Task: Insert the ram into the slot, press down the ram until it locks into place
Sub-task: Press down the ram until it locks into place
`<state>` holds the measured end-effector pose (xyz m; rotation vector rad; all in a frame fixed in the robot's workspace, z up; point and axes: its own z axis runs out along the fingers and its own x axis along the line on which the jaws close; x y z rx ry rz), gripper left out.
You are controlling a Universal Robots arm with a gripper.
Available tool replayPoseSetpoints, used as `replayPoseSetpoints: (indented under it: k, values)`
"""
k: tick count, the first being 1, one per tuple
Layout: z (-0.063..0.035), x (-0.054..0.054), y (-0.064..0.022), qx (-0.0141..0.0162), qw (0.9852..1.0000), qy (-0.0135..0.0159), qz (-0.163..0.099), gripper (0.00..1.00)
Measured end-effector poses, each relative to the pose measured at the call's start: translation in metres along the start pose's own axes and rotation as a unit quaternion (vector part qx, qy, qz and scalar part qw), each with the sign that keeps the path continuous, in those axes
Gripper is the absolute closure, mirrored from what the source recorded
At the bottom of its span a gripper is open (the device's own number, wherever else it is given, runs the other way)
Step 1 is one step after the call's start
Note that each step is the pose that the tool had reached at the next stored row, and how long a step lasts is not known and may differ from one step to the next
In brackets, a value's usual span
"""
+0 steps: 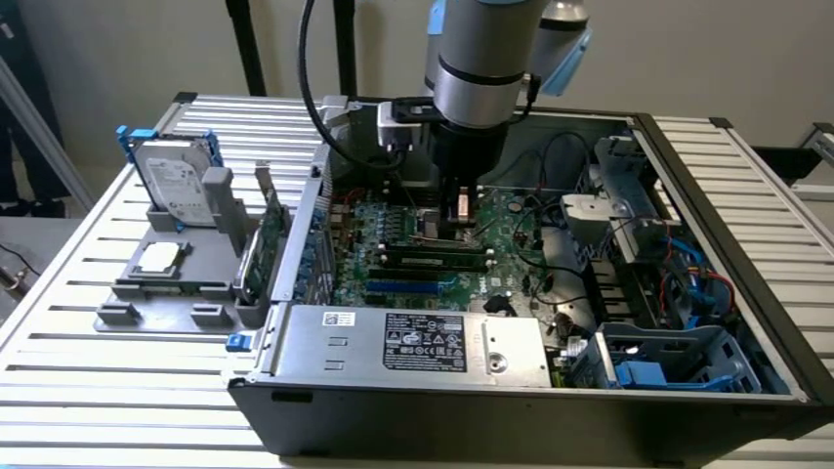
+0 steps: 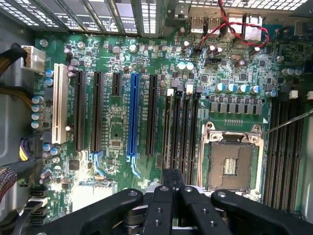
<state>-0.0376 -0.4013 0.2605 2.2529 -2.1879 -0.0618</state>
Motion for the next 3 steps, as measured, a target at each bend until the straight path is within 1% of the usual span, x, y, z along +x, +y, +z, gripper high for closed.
replayPoseSetpoints:
  k: [3]
  values:
    - [0.0000,0.0000,0.0000,0.0000,1.0000,0.0000,0.000,0.89]
